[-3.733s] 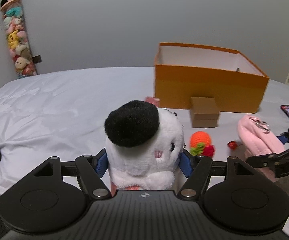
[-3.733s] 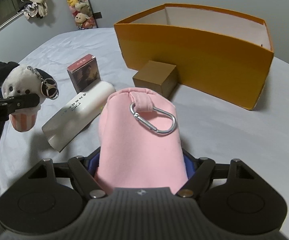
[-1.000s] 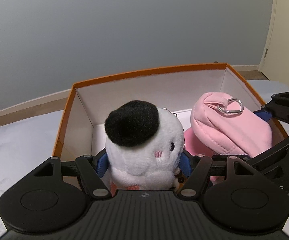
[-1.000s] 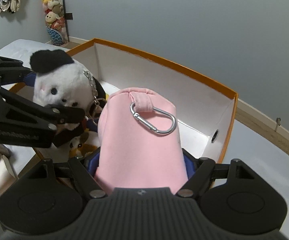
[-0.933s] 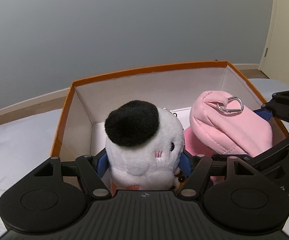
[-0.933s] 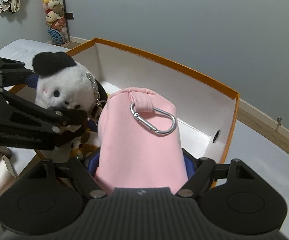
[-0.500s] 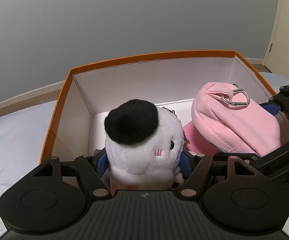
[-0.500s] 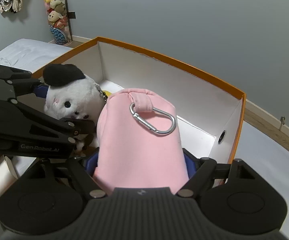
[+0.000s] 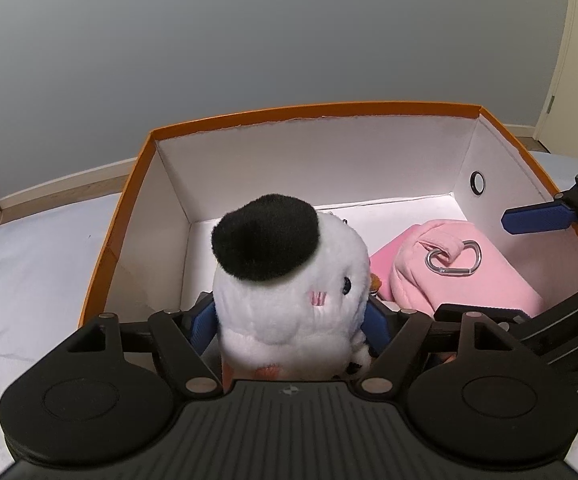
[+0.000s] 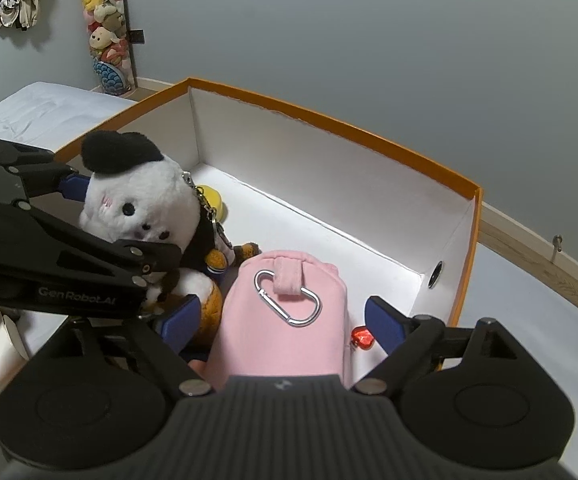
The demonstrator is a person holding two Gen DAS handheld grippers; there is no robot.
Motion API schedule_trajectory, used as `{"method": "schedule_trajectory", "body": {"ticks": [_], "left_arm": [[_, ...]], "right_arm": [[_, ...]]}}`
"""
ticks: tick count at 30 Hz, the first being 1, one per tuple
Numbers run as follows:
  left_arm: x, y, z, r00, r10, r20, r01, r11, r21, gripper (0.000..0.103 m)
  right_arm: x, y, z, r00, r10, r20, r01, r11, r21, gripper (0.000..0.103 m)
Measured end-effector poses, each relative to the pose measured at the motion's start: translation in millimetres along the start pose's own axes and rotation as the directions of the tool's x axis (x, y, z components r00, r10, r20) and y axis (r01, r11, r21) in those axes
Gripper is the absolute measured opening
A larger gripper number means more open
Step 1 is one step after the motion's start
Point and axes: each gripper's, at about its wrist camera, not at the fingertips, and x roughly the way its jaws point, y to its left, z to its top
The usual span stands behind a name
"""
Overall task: Organize objects
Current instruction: 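Lower the plush dog and pink pouch into the box and open both tools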
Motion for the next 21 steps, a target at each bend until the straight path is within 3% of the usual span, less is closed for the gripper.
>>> {"method": "schedule_trajectory", "body": {"ticks": [13, 21], "left_arm": [[10, -2, 1, 0.999, 0.026, -0.027, -0.025, 0.999, 0.023, 0.088], [-1, 2, 6, 1.0, 0.009, 0.005, -0.009, 1.0, -0.017, 0.088]], "right_arm": [[1, 4, 2, 1.0, -0.006, 0.019, 0.005, 1.0, 0.007, 0.093], [-6, 6, -2, 0.999, -0.003, 0.044, 0.002, 1.0, 0.014, 0.093]]}}
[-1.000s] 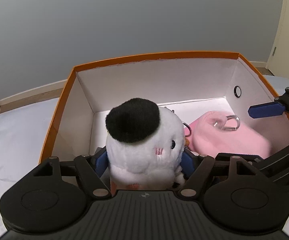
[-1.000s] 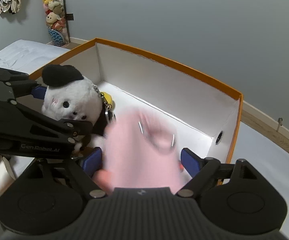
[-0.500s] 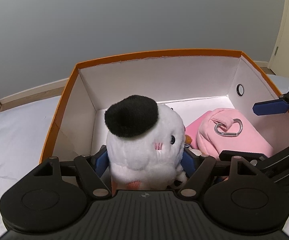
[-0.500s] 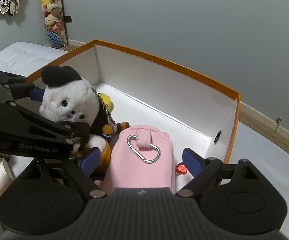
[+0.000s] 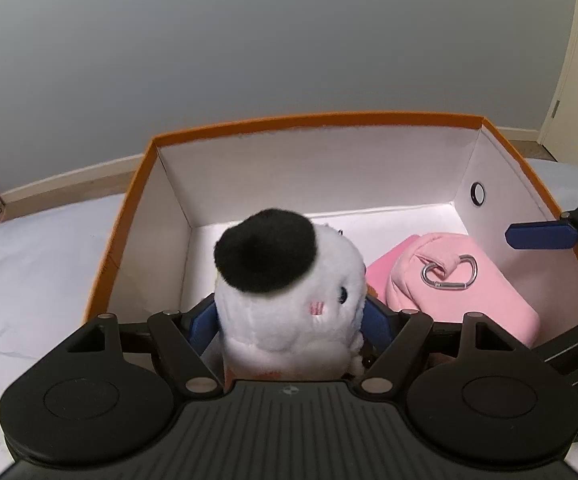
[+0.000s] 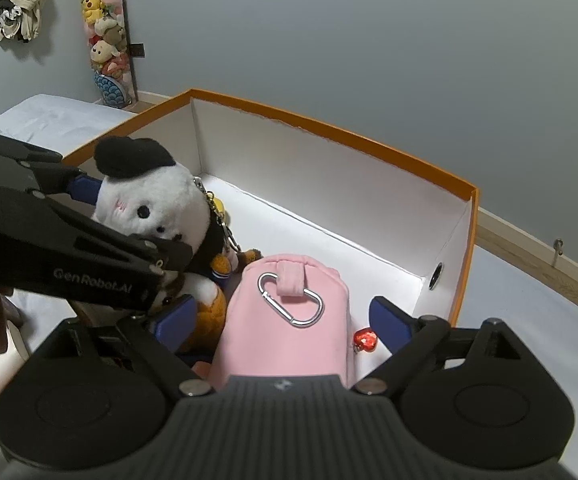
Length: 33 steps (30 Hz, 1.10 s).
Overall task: Organize objects
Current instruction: 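Lower the plush dog and pink pouch into the box and open both tools, then withdraw both tools from the box toward the remaining bed items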
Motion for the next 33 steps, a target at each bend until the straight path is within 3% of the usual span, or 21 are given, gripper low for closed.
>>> {"method": "schedule_trajectory", "body": {"ticks": [17, 33], "left_arm": [[-58, 1, 10, 0.989, 0.059, 0.137, -0.057, 0.998, -0.021, 0.088], [-107, 12, -39, 0.984, 0.057, 0.171, -0.038, 0.992, -0.116, 0.088]], "right_arm": [[-50, 2, 4, 0.998, -0.021, 0.053, 0.02, 1.0, 0.013, 0.093], [-107, 21, -26, 0.998, -0.004, 0.06, 0.002, 1.0, 0.026, 0.093]]}}
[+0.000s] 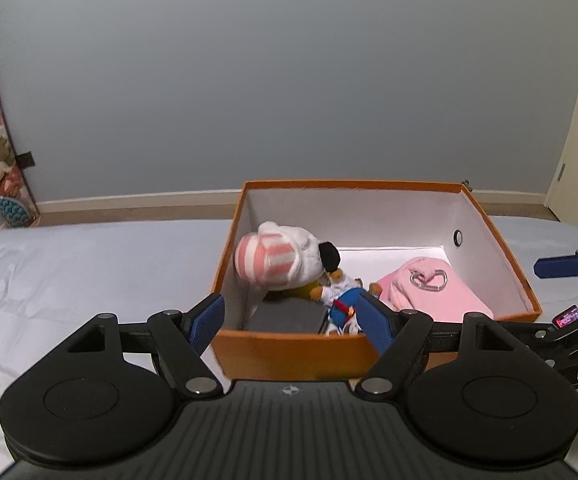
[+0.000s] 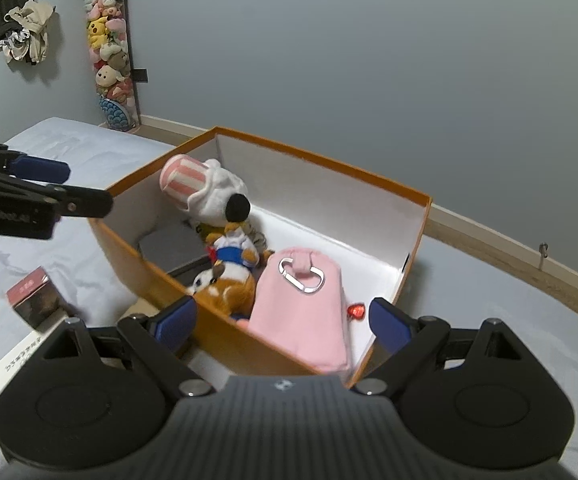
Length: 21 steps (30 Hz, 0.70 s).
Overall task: Organize objects
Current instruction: 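Withdraw both tools from the box toward the remaining bed items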
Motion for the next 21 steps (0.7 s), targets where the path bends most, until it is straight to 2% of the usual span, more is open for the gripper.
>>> {"method": "schedule_trajectory", "body": {"ticks": [10, 17, 21], "left_arm": [[-29, 19, -46, 1.0, -0.002, -0.015, 0.001, 0.997, -0.078, 0.088], [-38, 30, -85, 0.999, -0.023, -0.047, 0.015, 0.986, -0.166, 0.088], [-42, 39, -106, 0.997, -0.01, -0.073, -0.005, 0.981, -0.196, 0.088]], "right_arm": [[-20, 21, -29, 0.999, 0.028, -0.022, -0.028, 1.0, 0.004, 0.093], [-19, 32, -52, 0.997, 0.045, -0.058, -0.044, 0.999, 0.019, 0.093], [-15, 36, -69, 0.995, 0.056, -0.086, -0.053, 0.998, 0.033, 0.093]]}}
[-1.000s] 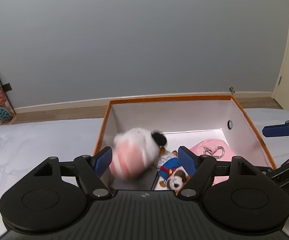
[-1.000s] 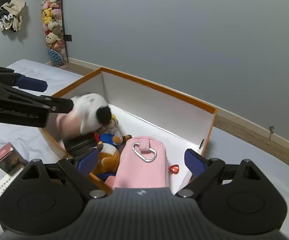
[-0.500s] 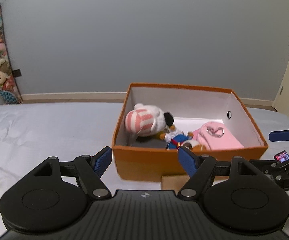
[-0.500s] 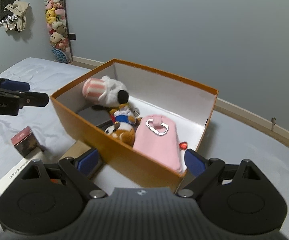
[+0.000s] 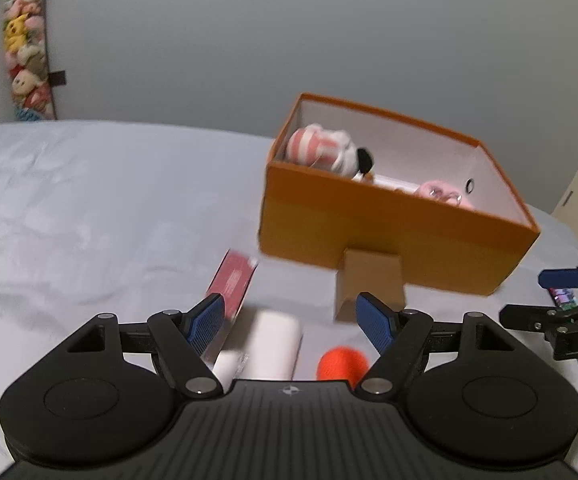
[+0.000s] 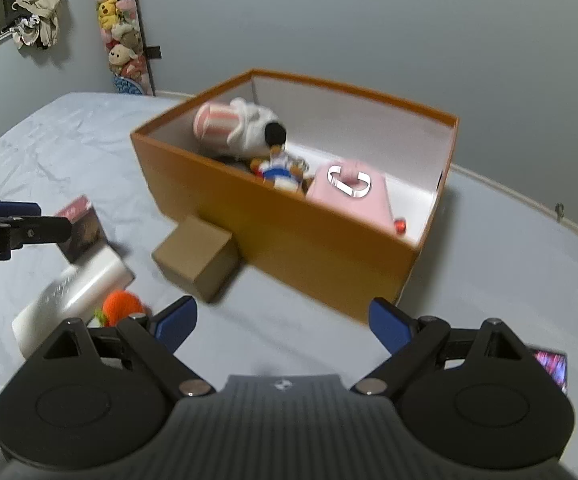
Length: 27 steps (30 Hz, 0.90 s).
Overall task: Organize objects
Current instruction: 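Withdraw both tools from the box toward the remaining bed items, then grasp the white glasses case with the left tool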
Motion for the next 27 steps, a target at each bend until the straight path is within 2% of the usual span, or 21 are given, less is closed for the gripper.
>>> {"method": "schedule_trajectory", "body": {"ticks": [9, 18, 23, 27], "left_arm": [[-5, 8, -36, 1.0, 0.016, -0.021, -0.015, 1.0, 0.026, 0.088], [7, 19, -57, 0.998, 0.023, -0.066, -0.023, 1.0, 0.0, 0.087], [13, 19, -62, 0.998, 0.019, -0.06, -0.019, 1.0, 0.002, 0.087], [19, 14, -65, 0.997, 0.05, -0.054, -0.047, 0.997, 0.055, 0.088]], "right_arm": [[8, 4, -24, 0.999, 0.037, -0.017, -0.036, 0.998, 0.05, 0.093], [21, 14, -42, 0.998, 0.051, -0.023, -0.05, 0.998, 0.033, 0.093], [31, 20, -46, 0.998, 0.051, -0.048, -0.05, 0.999, 0.012, 0.093], [34, 23, -43, 0.998, 0.053, -0.042, -0.052, 0.999, 0.007, 0.093]]}}
